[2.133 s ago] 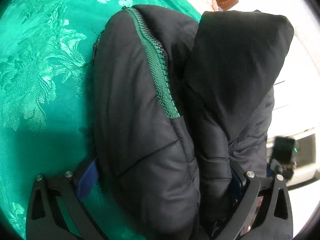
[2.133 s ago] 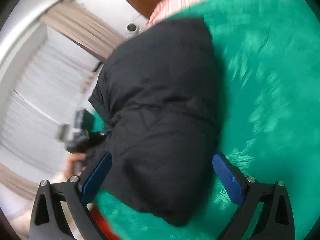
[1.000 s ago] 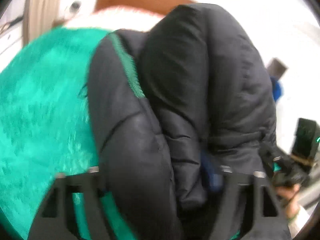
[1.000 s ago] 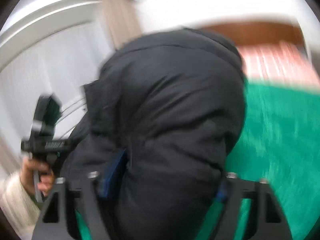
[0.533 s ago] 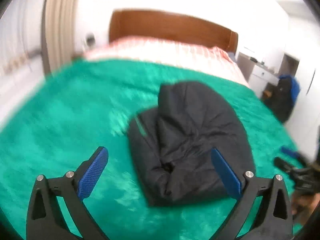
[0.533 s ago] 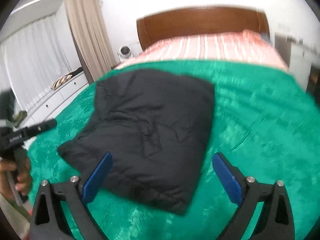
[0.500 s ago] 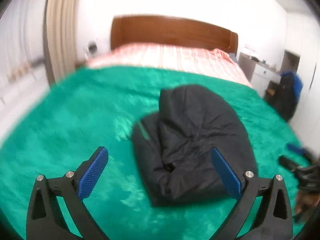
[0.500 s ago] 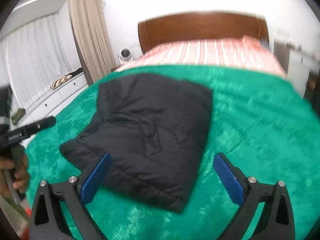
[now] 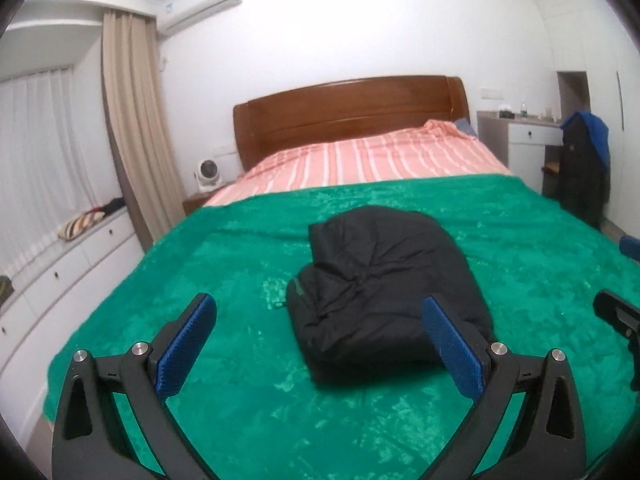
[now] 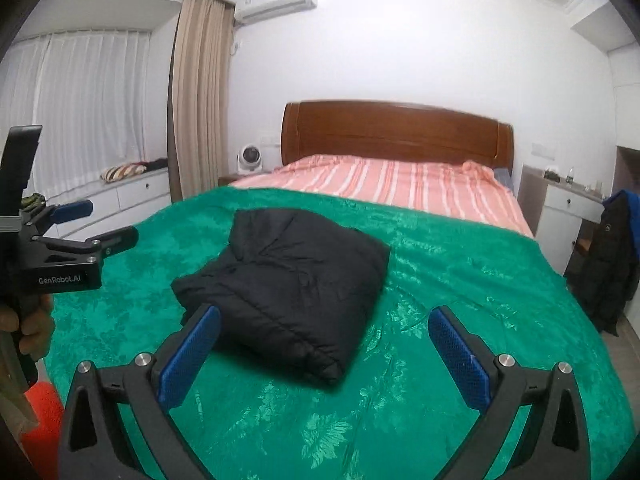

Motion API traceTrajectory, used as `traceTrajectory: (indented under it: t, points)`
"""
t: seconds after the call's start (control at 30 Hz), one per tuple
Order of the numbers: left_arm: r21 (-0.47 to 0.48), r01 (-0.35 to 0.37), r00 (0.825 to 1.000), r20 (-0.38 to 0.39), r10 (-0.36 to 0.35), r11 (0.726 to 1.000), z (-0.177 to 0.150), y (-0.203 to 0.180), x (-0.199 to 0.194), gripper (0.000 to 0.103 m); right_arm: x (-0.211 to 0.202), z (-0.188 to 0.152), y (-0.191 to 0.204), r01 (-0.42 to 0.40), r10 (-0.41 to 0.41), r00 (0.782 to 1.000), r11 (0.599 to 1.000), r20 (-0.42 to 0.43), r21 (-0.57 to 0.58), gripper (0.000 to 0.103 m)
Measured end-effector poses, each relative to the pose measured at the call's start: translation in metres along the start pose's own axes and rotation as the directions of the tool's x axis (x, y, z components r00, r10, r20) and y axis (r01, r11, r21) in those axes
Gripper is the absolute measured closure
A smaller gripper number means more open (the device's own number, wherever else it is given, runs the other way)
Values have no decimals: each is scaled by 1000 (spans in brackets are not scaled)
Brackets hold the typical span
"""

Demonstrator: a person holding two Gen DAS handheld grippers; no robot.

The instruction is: Fold large clothes

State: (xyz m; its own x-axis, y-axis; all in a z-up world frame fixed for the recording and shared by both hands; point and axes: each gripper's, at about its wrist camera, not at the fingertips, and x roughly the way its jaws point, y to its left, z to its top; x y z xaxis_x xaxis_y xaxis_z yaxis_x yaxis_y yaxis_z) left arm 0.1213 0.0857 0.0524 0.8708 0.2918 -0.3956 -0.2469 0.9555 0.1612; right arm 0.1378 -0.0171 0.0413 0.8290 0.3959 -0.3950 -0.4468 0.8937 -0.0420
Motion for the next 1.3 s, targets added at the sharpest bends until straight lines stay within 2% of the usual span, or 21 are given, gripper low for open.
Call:
traceTrajectory:
  t: [0.13, 0.27, 0.33, 0.4, 0.47, 0.63, 0.77, 0.87, 1.03, 1.17, 1.3]
  points:
    - [14, -29, 999, 28, 29, 999, -2, -6, -21, 0, -12, -10, -1, -23, 24, 999, 999, -40, 26, 1]
    - [10, -63, 998, 14, 63, 998, -8, -11, -33, 0, -27, -17, -2, -42, 44, 999, 997, -19, 67, 1]
    - [2, -62, 998, -21, 62, 998, -13, -11, -33, 0, -23, -17, 4, -74, 78, 993, 996, -86, 48, 1]
    - [-2, -38, 997, -69, 38, 999, -19, -12, -30, 0, -14, -20, 13, -74, 74, 980, 997, -183, 9, 1]
    - [-5, -10, 995, -103, 10, 1000, -26, -12, -30, 0, -12, -25, 19, -59, 57, 973, 998, -224, 1, 1]
    - [7, 70, 984, -167, -67, 998, -50, -10, -46, 0, -33, -36, 19, -65, 87, 971, 993, -224, 101, 1]
    - [0, 122, 968, -223, -119, 993, -65, -10, -63, 0, -59, -45, 26, -84, 111, 969, 988, -223, 126, 1]
    - [14, 146, 962, -235, -138, 989, -75, -14, -80, 0, -80, -55, 29, -111, 144, 963, 982, -228, 152, 1]
    - [-13, 202, 944, -266, -198, 979, -86, -26, -99, 0, -89, -76, 35, -140, 187, 930, 976, -315, 167, 1]
    - [-44, 194, 944, -264, -199, 980, -83, -29, -107, 0, -102, -79, 37, -140, 184, 933, 977, -310, 160, 1]
    - [-23, 192, 950, -246, -192, 981, -76, -32, -113, 0, -107, -72, 36, -131, 172, 940, 979, -295, 153, 1]
